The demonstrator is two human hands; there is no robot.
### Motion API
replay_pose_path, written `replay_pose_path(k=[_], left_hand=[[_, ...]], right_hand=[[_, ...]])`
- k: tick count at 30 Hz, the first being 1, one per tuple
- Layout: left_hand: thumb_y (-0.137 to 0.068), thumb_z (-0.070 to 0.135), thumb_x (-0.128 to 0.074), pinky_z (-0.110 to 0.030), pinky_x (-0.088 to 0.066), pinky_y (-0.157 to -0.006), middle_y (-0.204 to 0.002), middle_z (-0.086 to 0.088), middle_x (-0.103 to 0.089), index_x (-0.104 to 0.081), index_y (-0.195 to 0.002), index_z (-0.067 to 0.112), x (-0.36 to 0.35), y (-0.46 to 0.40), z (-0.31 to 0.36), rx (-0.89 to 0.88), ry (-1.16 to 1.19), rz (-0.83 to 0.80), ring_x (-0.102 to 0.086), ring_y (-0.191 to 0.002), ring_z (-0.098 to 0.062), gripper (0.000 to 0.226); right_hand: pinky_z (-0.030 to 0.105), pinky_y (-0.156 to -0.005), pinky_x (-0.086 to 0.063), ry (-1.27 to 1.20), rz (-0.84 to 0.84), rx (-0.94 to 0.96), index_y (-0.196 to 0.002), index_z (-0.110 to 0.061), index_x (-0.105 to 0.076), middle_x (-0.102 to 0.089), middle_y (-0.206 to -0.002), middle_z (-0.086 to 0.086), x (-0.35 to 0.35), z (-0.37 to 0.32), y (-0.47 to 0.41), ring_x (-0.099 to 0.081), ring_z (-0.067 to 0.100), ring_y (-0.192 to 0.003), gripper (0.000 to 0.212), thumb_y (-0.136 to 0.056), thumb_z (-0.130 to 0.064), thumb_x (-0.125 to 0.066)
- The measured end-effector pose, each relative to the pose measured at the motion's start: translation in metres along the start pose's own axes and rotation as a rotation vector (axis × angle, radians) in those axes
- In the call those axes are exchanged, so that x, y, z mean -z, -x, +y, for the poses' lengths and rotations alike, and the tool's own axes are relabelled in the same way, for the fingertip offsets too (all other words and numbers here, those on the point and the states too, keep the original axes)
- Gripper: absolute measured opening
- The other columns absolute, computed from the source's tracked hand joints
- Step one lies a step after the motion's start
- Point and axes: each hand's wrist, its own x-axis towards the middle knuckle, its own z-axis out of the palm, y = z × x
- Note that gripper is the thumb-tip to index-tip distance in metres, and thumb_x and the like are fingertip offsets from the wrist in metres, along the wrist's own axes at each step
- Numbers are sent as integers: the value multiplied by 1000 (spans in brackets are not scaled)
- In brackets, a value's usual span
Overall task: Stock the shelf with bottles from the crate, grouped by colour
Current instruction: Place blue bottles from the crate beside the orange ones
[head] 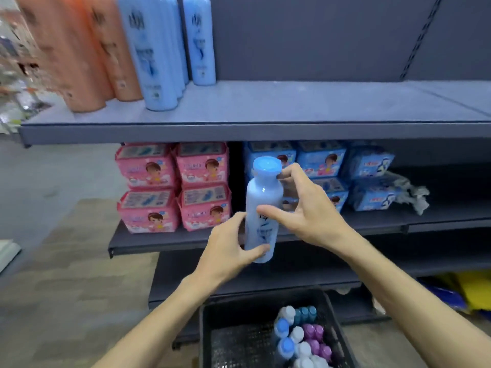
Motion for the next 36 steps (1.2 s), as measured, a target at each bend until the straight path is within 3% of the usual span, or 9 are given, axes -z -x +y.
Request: replay_pose_path(k=[3,7,10,16,17,20,22,31,36], left_hand=[[-70,52,-77,-29,-53,-75,-97,17,-67,-59,-111,28,19,-10,22,-22,-94,140,-62,-89,-1,52],[-64,61,-71,-37,-54,-73,-92,11,-69,-60,-105,23,48,-28,47,-60,-188,227,-65,-85,-8,57],[-64,64,-70,-36,-54,-73,-91,11,-70,-63,-105,23,71,-38,64,-116,-224,268,-66,-84,-7,58],[-64,65,-67,-36,-54,-69,-84,8,-69,-62,-96,20,116,-59,109,-185,-315,382,-65,-78,-12,56],[-64,65,-66,-37,-54,-67,-82,7,-68,-62,-93,18,124,-64,115,-189,-322,400,-65,-77,-13,55],[-62,64,-67,-39,-54,-66,-80,5,-68,-60,-89,17,143,-79,128,-173,-325,414,-65,-76,-15,54],[-61,65,-64,-41,-54,-68,-81,4,-67,-60,-89,16,153,-91,132,-142,-341,404,-64,-78,-17,57],[-86,42,-68,-31,-29,-52,-80,-5,-44,-34,-94,11,173,-130,135,29,-396,286,-43,-73,-25,47],[-91,33,-65,-34,-34,-56,-73,-4,-43,-29,-114,5,168,-146,121,56,-395,287,-48,-72,-29,51]], right_hand=[[46,-76,-58,26,52,65,-109,-24,-44,-60,-116,-17,12,-27,-17,-68,30,-93,48,-81,-42,-78],[34,-82,-57,54,100,149,-115,-22,-47,-62,-116,-17,25,-61,-34,-65,4,-103,45,-84,-36,-77],[31,-86,-56,56,150,193,-122,-20,-50,-64,-121,-13,35,-82,-45,-66,2,-102,47,-86,-34,-76],[9,-90,-49,47,312,319,-144,-14,-49,-63,-131,-4,53,-126,-68,-61,0,-112,64,-88,-32,-74],[10,-91,-48,92,336,335,-145,-15,-48,-65,-130,-4,56,-134,-75,-61,0,-110,65,-88,-34,-73],[34,-89,-55,219,373,334,-148,-20,-43,-72,-110,4,63,-147,-98,-68,16,-97,68,-90,-46,-66],[41,-87,-54,244,367,316,-148,-19,-42,-71,-106,5,65,-153,-114,-67,21,-94,66,-91,-46,-64],[44,-83,-54,248,350,187,-143,-11,-43,-65,-103,8,59,-157,-171,-62,26,-90,60,-93,-36,-65],[40,-59,-51,239,309,146,-123,-15,-40,-64,-85,11,47,-144,-196,-55,25,-63,42,-93,-32,-64]])
